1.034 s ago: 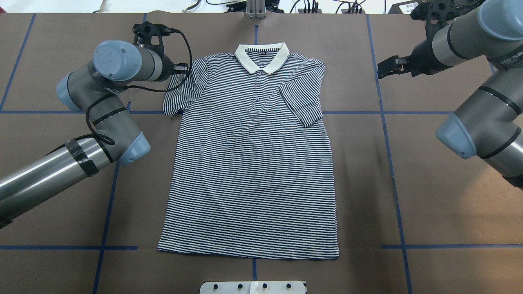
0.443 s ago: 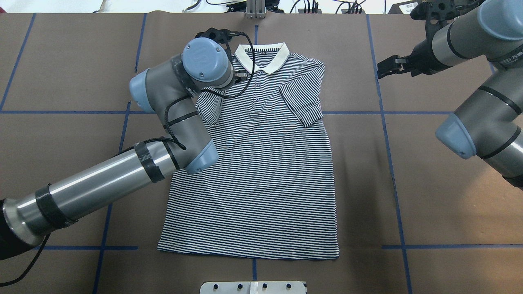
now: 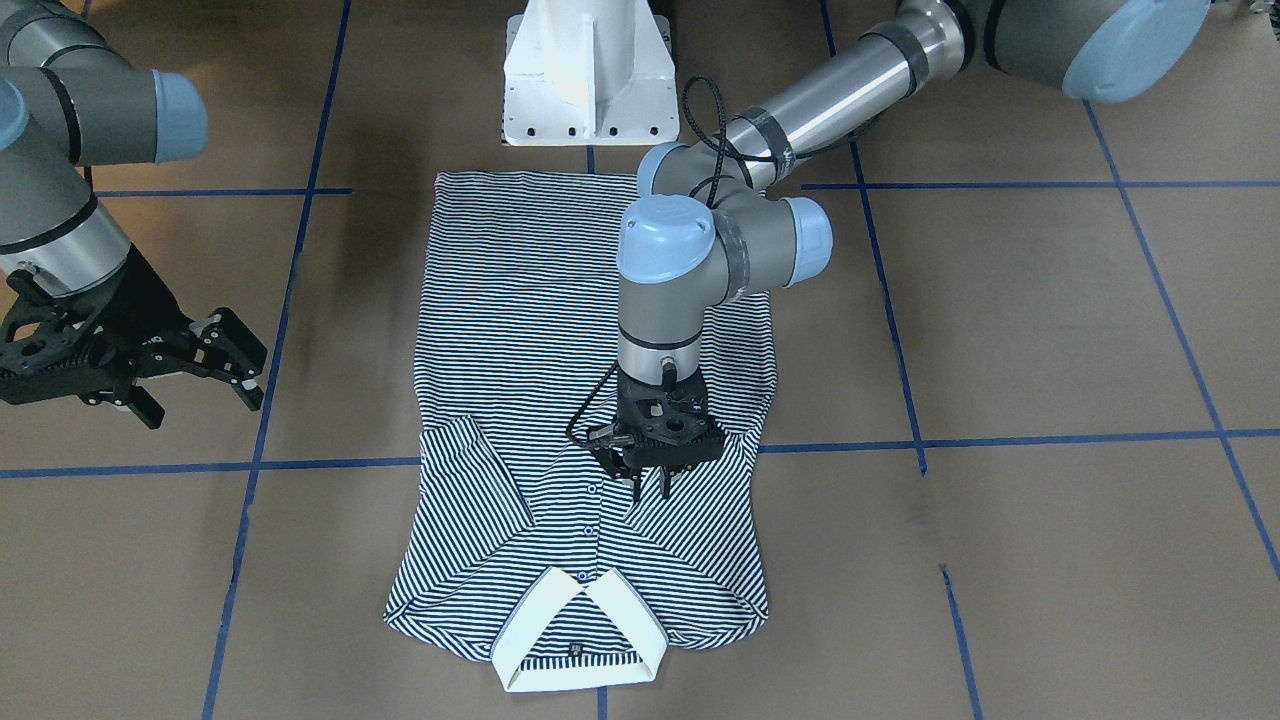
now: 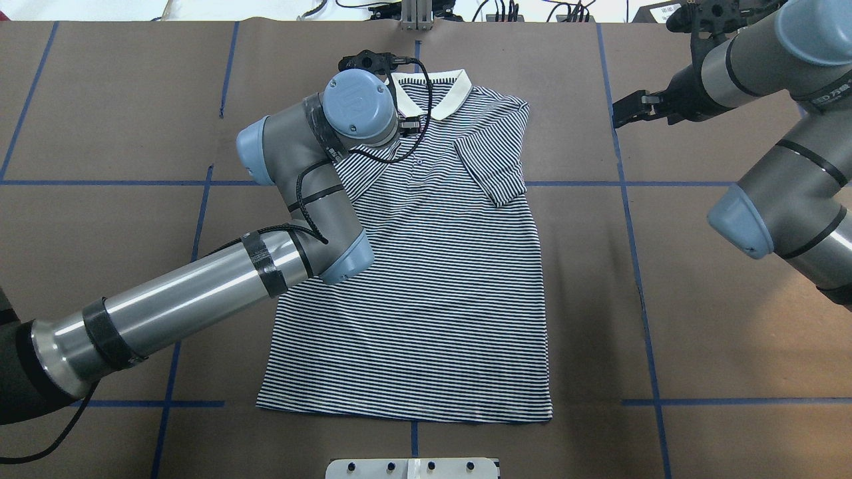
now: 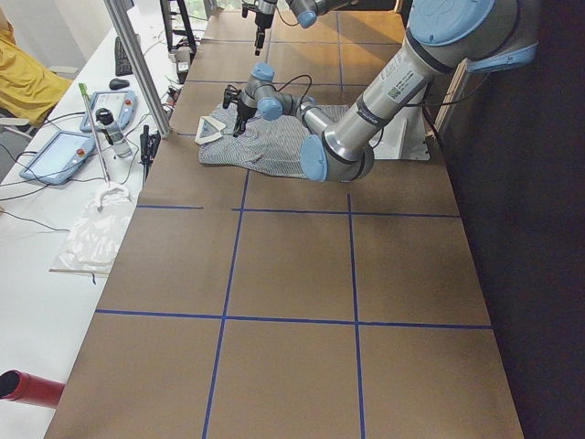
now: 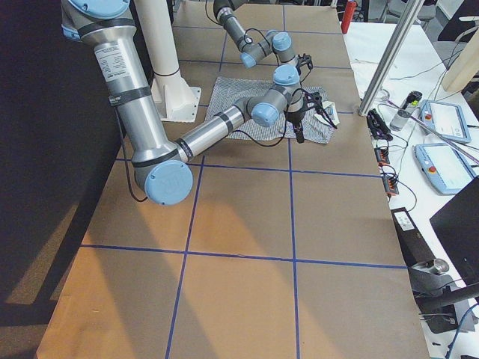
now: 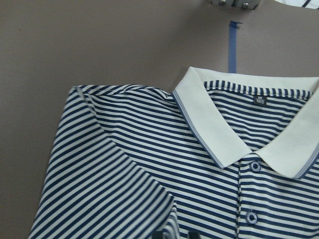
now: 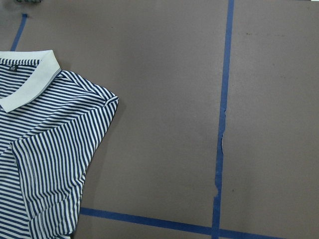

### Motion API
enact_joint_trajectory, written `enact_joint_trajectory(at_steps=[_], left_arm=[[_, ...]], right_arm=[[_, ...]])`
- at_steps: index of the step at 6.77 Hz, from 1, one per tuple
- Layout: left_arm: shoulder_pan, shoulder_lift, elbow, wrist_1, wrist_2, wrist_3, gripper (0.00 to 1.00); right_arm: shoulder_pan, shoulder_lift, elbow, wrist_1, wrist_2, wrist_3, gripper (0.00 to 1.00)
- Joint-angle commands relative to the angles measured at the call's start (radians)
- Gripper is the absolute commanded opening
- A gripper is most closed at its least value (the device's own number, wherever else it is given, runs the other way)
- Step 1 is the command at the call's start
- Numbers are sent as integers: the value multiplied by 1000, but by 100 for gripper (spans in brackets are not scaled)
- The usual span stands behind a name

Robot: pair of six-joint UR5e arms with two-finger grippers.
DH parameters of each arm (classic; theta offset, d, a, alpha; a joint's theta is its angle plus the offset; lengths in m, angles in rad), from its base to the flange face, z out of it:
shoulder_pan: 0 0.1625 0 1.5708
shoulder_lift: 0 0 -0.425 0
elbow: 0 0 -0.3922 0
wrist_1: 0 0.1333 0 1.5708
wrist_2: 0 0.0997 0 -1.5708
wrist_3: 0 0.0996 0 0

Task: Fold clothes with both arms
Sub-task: 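Fold the sleeve nearest the left gripper inward across the shirt body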

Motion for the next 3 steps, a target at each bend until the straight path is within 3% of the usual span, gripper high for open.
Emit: enact_joint_trajectory(at_steps=[1, 3], left_arm=[[-4, 83, -156, -9, -78, 114, 100], [-4, 307, -448, -9, -78, 136, 100]], right_arm=[[-45, 8, 36, 3, 5, 130, 100], [-195, -7, 180, -3, -49, 424, 100]])
